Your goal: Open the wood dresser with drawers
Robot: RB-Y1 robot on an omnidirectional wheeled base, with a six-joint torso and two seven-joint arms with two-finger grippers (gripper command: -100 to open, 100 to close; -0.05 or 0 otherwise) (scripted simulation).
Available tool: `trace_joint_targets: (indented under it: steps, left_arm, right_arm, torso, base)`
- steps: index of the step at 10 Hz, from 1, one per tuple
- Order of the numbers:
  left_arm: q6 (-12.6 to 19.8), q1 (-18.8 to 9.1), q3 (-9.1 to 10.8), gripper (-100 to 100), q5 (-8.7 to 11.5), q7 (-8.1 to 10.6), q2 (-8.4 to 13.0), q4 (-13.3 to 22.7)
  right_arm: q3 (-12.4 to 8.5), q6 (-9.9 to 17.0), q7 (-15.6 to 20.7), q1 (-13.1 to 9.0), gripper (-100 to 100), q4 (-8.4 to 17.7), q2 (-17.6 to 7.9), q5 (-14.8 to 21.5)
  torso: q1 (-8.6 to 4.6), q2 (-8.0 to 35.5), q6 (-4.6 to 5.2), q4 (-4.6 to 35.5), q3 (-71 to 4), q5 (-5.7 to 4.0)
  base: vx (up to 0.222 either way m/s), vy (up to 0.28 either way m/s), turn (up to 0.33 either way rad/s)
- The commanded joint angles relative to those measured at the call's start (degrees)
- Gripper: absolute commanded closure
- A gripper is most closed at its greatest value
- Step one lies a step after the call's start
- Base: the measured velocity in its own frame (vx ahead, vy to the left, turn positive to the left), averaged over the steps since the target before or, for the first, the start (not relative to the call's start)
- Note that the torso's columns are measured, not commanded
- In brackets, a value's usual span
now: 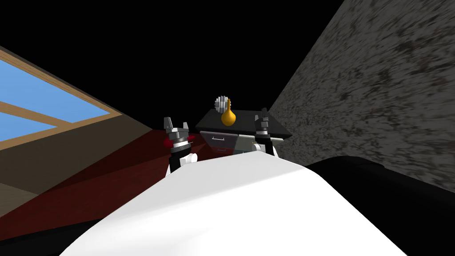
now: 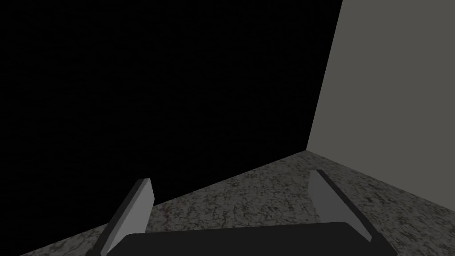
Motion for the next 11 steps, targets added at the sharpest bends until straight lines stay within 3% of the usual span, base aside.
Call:
trace_joint_targets:
  steps: [1, 9, 10, 11]
  left_arm:
    - [0.0, 0.0, 0.0, 0, 0.0, 0.0, 0.0, 0.0]
    - [-0.01, 0.0, 0.0, 0, 0.0, 0.0, 0.0, -0.02]
    - [-0.01, 0.0, 0.0, 0, 0.0, 0.0, 0.0, -0.02]
    - [0.0, 0.01, 0.0, 0, 0.0, 0.0, 0.0, 0.0]
  right_arm:
    - [0.0, 0.0, 0.0, 0.0, 0, 0.0, 0.0, 0.0]
    - [0.0, -0.01, 0.0, 0.0, 0, -0.02, 0.0, 0.0]
    - [0.09, -0.42, 1.99, -0.52, -100, 0.53, -2.04, 0.89]
    - [0.15, -0.69, 3.29, -0.86, -100, 0.88, -2.91, 1.45]
  torso:
    - [0.0, 2.32, 0.0, 2.35, -4.67, 0.0]
    - [0.0, 35.39, 0.0, 35.37, -70.73, 0.0]
    - [0.0, 39.62, 0.0, 39.6, -79.19, 0.0]
    - [0.1, 41.51, 0.01, 41.48, -83.16, 0.02]
  base:
    - [0.0, 0.0, 0.0]
    - [0.0, 0.0, 0.0]
    - [0.02, 0.036, -0.096]
    - [0.021, 0.068, -0.101]
